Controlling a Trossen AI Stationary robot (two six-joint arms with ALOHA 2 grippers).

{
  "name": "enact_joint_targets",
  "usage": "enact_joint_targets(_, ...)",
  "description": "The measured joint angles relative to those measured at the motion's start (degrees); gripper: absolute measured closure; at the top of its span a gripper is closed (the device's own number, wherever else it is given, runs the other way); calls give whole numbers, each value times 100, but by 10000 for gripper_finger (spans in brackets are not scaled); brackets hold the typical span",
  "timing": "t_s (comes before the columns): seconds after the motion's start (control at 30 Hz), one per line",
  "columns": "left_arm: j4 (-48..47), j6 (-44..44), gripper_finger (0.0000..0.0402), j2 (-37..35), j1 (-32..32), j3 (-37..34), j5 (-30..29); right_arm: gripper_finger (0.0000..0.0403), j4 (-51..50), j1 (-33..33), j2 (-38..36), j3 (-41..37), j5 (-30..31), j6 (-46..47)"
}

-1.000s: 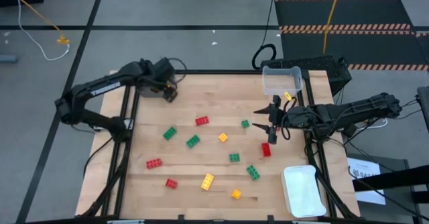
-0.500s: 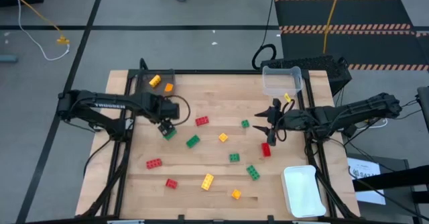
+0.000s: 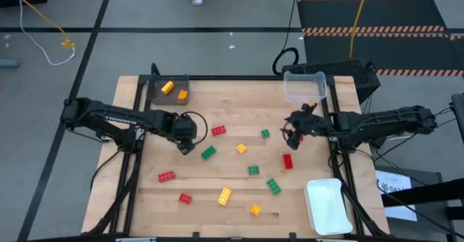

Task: Sort & place blocks by color
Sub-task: Put the red gamepiece into the transparent bin

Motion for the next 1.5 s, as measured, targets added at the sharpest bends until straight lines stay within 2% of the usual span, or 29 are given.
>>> enact_joint_targets(0.1,287,151,135,0,-13,0,-122,188,-453,-351,32,17,-15,771)
enact_joint_targets(0.2,567,382,135,0,-10,0,-341,188,-796,-706,105,23,-398,1313)
enact_joint_targets(0.47,1389,1013,135,0,-119,0,-722,188,-1237,-1413,715,25,-1330,1578)
enact_joint_targets(0.7,1542,1395,135,0,-209,0,-816,188,-2132,-1851,1215,25,-1910,1899)
enact_joint_targets(0.9,1585,1569,135,0,-224,0,-902,188,-2231,-1944,1234,25,-1981,2012)
enact_joint_targets(1.13,1620,1592,135,0,-223,0,-1000,188,-1965,-1944,1235,25,-2403,2013)
enact_joint_targets(1.33,1620,1632,135,0,-224,0,-1005,188,-2128,-2017,1236,25,-2089,2446)
enact_joint_targets(1.5,1620,1630,135,0,-224,0,-1005,188,-2160,-2112,1302,25,-2086,2728)
